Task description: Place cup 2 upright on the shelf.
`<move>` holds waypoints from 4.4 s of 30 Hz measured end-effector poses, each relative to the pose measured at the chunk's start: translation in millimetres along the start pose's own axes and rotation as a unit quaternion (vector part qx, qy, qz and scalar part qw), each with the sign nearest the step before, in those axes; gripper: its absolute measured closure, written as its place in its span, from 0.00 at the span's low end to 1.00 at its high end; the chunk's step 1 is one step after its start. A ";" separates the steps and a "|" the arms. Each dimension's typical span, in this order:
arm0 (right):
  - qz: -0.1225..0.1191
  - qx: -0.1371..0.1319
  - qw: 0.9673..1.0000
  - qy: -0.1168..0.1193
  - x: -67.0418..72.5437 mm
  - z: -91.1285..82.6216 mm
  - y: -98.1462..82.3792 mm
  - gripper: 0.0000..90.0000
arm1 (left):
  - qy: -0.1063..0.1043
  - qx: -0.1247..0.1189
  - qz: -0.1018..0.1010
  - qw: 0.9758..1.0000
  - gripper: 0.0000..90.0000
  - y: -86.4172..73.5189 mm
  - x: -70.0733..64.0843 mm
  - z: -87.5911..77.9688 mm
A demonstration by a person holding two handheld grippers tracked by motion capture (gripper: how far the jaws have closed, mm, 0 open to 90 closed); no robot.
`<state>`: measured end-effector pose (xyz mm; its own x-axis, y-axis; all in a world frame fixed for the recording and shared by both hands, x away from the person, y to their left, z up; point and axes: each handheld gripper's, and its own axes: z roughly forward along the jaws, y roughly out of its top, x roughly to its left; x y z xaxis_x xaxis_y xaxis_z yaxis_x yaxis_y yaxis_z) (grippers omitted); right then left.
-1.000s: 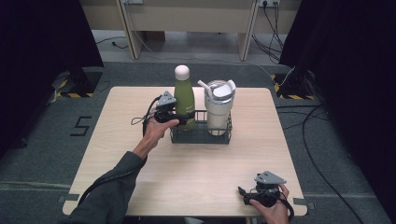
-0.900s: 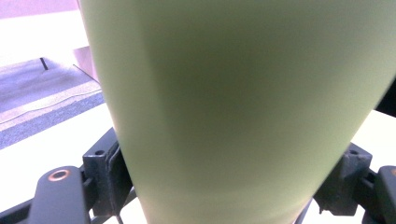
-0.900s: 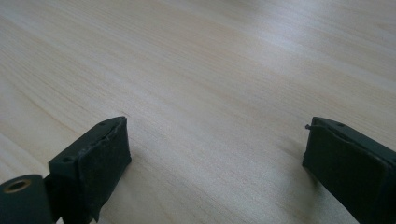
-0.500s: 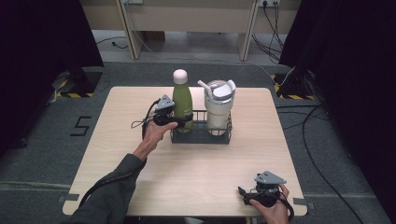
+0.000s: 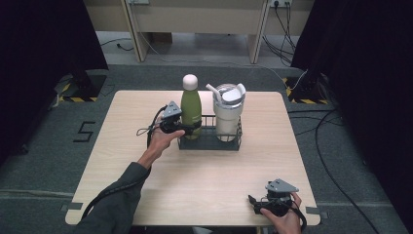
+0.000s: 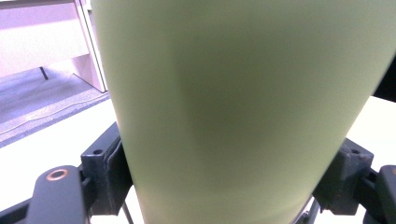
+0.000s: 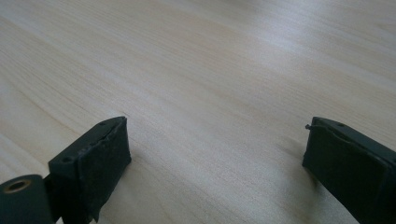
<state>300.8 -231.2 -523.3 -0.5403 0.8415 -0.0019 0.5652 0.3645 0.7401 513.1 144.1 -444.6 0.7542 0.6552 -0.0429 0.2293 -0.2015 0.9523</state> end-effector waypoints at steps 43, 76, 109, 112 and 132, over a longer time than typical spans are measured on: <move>-0.002 0.000 1.000 0.000 -0.1 0.1 -0.2 0.08 | -0.006 0.014 -0.027 1.000 0.16 9.1 0.1 -46.4; -0.002 0.000 1.000 0.000 0.0 0.2 -0.2 0.08 | -0.005 0.019 -0.039 0.999 0.16 -4.7 2.6 -82.1; -0.001 0.000 1.000 -0.001 0.4 0.3 -0.1 0.07 | 0.008 0.026 -0.044 0.999 0.16 -26.5 3.4 -118.0; -0.001 -0.002 1.000 -0.001 0.4 0.6 -0.2 0.07 | 0.008 0.029 -0.046 0.999 0.16 -30.4 3.3 -120.4; 0.000 -0.002 1.000 -0.001 0.6 0.6 -0.2 0.07 | 0.002 0.032 -0.052 0.998 0.16 -44.0 -4.1 -135.5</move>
<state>300.7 -230.5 -523.8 -0.5387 0.8425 -0.0042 0.5627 0.3636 0.7424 416.5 248.8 -445.3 0.7220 0.6776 -0.1399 0.3459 -0.1783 0.9212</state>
